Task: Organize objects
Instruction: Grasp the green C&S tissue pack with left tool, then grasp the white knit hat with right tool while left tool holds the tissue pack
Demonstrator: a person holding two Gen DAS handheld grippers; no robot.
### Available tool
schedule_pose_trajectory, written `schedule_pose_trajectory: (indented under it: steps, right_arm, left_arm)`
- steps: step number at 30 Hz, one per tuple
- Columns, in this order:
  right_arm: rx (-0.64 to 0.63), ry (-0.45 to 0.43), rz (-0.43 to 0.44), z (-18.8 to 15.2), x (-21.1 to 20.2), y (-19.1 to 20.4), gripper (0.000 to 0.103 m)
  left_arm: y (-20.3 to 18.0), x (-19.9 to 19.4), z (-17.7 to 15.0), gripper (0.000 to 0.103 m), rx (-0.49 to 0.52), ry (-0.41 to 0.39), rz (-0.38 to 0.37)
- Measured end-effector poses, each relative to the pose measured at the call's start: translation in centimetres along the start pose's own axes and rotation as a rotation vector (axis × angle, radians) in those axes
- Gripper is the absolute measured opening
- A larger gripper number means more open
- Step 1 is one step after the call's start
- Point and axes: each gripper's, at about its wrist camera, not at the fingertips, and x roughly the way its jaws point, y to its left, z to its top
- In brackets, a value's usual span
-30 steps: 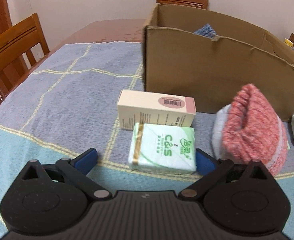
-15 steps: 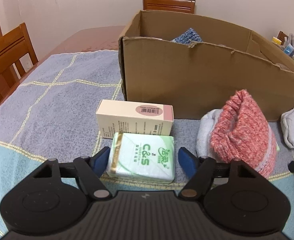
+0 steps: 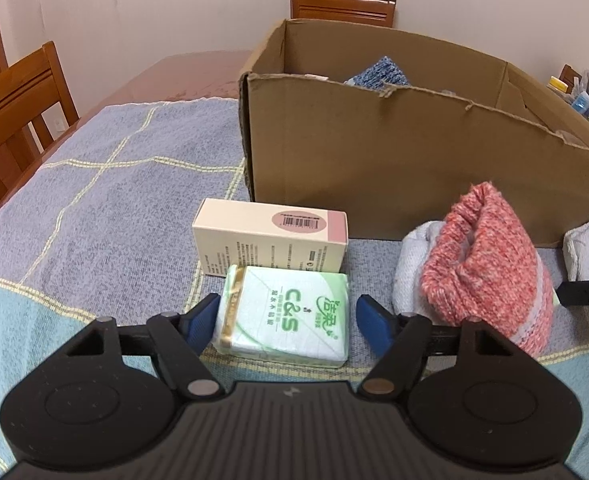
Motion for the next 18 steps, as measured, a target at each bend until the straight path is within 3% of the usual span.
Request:
schedule_pose_trajectory:
  steps: [9, 18]
  right_arm:
    - [-0.014, 0.026, -0.014, 0.5, -0.2, 0.7, 0.102]
    - [0.025, 0.083, -0.005, 1.3, -0.6, 0.4, 0.09]
  left_arm:
    - [-0.2, 0.0, 0.2, 0.068, 0.009, 0.009, -0.028]
    - [0.0, -0.3, 0.6, 0.064, 0.021, 0.041, -0.08]
